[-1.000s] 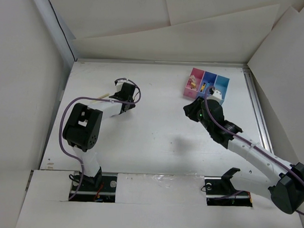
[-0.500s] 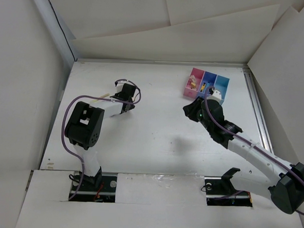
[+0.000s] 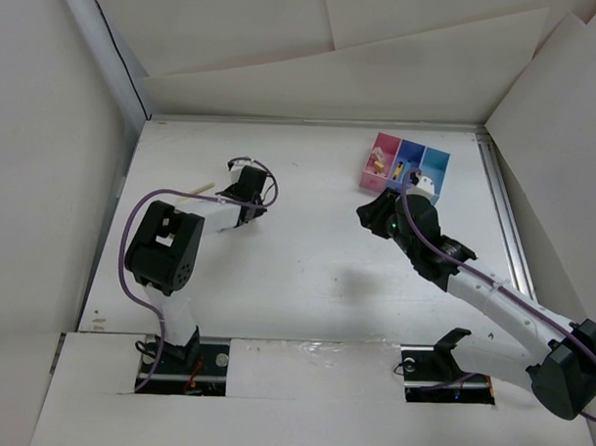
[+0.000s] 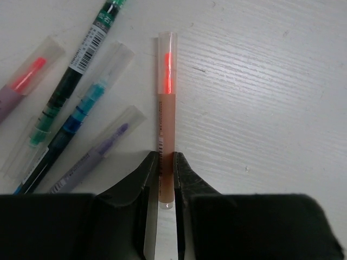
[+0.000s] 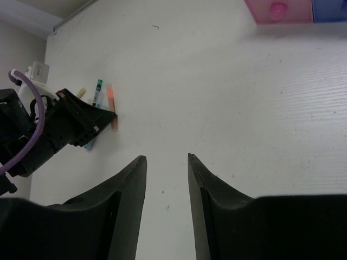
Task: Sort the stationery into containers
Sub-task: Pick up the pen from the center of the board.
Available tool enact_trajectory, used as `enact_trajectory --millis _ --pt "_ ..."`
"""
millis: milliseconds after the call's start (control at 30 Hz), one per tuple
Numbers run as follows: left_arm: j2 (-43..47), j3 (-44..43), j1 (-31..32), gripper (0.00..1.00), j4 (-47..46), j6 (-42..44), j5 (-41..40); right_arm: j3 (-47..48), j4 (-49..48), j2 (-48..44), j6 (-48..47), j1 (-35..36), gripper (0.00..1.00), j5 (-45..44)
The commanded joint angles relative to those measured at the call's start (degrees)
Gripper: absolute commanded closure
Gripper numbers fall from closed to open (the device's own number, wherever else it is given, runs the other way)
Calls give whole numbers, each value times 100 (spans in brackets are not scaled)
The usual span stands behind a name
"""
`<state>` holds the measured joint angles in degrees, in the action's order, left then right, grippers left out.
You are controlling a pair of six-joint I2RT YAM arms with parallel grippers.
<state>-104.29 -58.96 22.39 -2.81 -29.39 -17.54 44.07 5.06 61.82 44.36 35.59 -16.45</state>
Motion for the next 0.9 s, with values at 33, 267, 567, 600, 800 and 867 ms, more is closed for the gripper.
enact_trajectory --millis 33,267,567,600,800,867 --pt "478 436 178 100 -166 29 478 13 -277 -22 -59 -35 54 124" --pt "1243 1034 178 100 -1002 82 1674 13 -382 31 -59 -88 46 431" --pt "1974 1660 581 100 -2187 257 2932 250 -568 383 3 -272 35 1345" --pt "2044 1712 660 100 -2250 310 3019 320 -628 522 3 -272 35 1433" --pt "2044 1712 1013 100 -2627 363 3555 523 -866 998 126 -272 29 1873" --pt "2106 1835 1013 100 -2759 363 3844 576 -971 1138 178 -272 28 1925"
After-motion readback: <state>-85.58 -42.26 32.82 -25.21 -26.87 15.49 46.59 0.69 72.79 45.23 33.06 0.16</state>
